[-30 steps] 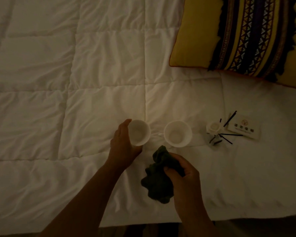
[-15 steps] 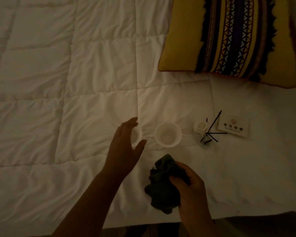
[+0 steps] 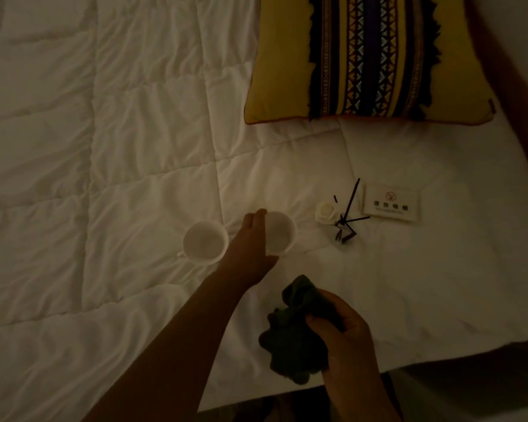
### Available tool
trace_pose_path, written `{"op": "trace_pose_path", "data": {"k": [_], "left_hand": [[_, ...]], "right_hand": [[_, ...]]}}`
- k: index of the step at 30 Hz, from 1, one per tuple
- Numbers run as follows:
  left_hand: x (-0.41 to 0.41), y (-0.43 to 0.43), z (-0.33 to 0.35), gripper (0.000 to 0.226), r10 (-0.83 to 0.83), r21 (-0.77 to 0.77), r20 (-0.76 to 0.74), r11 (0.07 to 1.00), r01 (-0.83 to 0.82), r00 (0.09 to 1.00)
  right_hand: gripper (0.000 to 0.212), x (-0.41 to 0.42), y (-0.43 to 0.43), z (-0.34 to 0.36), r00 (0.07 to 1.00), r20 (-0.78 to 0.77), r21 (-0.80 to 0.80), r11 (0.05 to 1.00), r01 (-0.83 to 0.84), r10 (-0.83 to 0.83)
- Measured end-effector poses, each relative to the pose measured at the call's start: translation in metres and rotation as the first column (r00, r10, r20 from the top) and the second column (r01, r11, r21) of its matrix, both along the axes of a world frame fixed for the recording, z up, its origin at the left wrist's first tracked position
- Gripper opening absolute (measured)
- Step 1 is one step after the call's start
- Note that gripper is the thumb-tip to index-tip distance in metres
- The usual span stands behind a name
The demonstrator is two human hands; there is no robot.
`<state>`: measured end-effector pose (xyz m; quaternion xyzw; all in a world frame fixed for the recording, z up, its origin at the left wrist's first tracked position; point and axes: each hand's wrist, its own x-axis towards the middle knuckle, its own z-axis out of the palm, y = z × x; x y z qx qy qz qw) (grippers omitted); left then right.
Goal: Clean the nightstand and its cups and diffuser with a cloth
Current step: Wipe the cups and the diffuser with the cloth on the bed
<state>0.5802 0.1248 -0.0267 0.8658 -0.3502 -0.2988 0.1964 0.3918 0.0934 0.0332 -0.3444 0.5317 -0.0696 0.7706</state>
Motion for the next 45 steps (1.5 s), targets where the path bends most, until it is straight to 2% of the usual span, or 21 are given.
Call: {"op": "trace_pose_path", "data": {"k": [5, 8, 10, 12, 15, 17, 18, 19, 20, 23, 25, 29, 31, 33, 36, 38, 40, 45], "left_hand": [[0.003, -0.003, 0.002, 0.111, 0.076, 0.058, -0.152, 0.996, -0.068, 0.985], [0.003, -0.001, 0.008, 0.102, 0.125, 0.047, -0.162, 0.992, -0.119, 0.979], [0.002, 0.005, 0.017, 0.094, 0.207, 0.016, -0.251, 0.978, -0.210, 0.946], [-0.002, 0.016, 0.029, 0.081, 0.305, 0.004, -0.425, 0.942, -0.336, 0.852], [-0.011, 0.037, 0.049, 0.073, 0.403, 0.040, -0.701, 0.846, -0.532, 0.588], [-0.020, 0.047, 0.059, 0.065, 0.408, 0.072, -0.808, 0.784, -0.616, 0.425], [-0.025, 0.050, 0.064, 0.052, 0.396, 0.053, -0.830, 0.758, -0.650, 0.394], [-0.031, 0.053, 0.067, 0.039, 0.391, 0.033, -0.836, 0.737, -0.675, 0.386], [-0.037, 0.055, 0.069, 0.037, 0.405, 0.027, -0.833, 0.710, -0.704, 0.377], [-0.053, 0.057, 0.070, 0.066, 0.485, 0.021, -0.780, 0.651, -0.758, 0.395], [-0.059, 0.059, 0.071, 0.065, 0.490, -0.005, -0.764, 0.645, -0.764, 0.419], [-0.053, 0.067, 0.082, 0.047, 0.399, -0.097, -0.727, 0.746, -0.658, 0.559], [-0.046, 0.073, 0.088, 0.052, 0.313, -0.132, -0.697, 0.828, -0.545, 0.645], [-0.039, 0.080, 0.094, 0.057, 0.229, -0.136, -0.702, 0.887, -0.442, 0.675], [-0.030, 0.087, 0.098, 0.083, 0.096, -0.132, -0.776, 0.941, -0.310, 0.623], [-0.024, 0.089, 0.099, 0.082, 0.036, -0.143, -0.824, 0.952, -0.270, 0.565], [-0.019, 0.090, 0.101, 0.082, -0.027, -0.176, -0.848, 0.957, -0.233, 0.529], [-0.003, 0.093, 0.110, 0.097, -0.205, -0.280, -0.845, 0.956, -0.083, 0.494]], "right_hand": [[0.033, 0.003, -0.001, 0.004, 1.000, -0.016, -0.077, 0.997, -0.006, 0.005], [0.036, 0.007, -0.004, 0.012, 0.998, -0.013, -0.121, 0.991, -0.056, 0.055], [0.038, 0.010, -0.007, 0.015, 0.997, -0.029, -0.157, 0.985, -0.075, 0.071], [0.042, 0.013, -0.008, 0.018, 0.998, -0.028, -0.196, 0.978, -0.066, 0.061], [0.046, 0.024, -0.002, 0.028, 0.999, -0.045, -0.348, 0.937, -0.012, -0.004], [0.049, 0.033, 0.004, 0.035, 0.997, -0.029, -0.437, 0.898, 0.050, -0.069], [0.049, 0.038, 0.008, 0.037, 0.997, -0.014, -0.461, 0.885, 0.063, -0.078], [0.048, 0.043, 0.015, 0.039, 0.998, -0.004, -0.470, 0.881, 0.059, -0.069], [0.048, 0.048, 0.022, 0.040, 0.999, -0.002, -0.473, 0.880, 0.043, -0.050], [0.046, 0.058, 0.039, 0.041, 0.999, -0.044, -0.549, 0.835, -0.037, 0.015], [0.038, 0.059, 0.041, 0.041, 0.997, -0.073, -0.593, 0.803, -0.067, 0.029], [0.036, 0.054, 0.016, 0.043, 0.982, -0.125, -0.619, 0.763, -0.188, 0.140], [0.045, 0.054, -0.002, 0.046, 0.959, -0.179, -0.597, 0.750, -0.285, 0.221], [0.047, 0.051, -0.017, 0.044, 0.937, -0.204, -0.525, 0.776, -0.349, 0.284], [0.043, 0.041, -0.027, 0.037, 0.924, -0.165, -0.360, 0.851, -0.383, 0.345], [0.036, 0.036, -0.030, 0.033, 0.916, -0.127, -0.274, 0.874, -0.402, 0.381], [0.030, 0.034, -0.034, 0.030, 0.892, -0.129, -0.232, 0.861, -0.453, 0.434], [0.028, 0.039, -0.036, 0.030, 0.802, -0.097, -0.123, 0.793, -0.597, 0.589]]}}
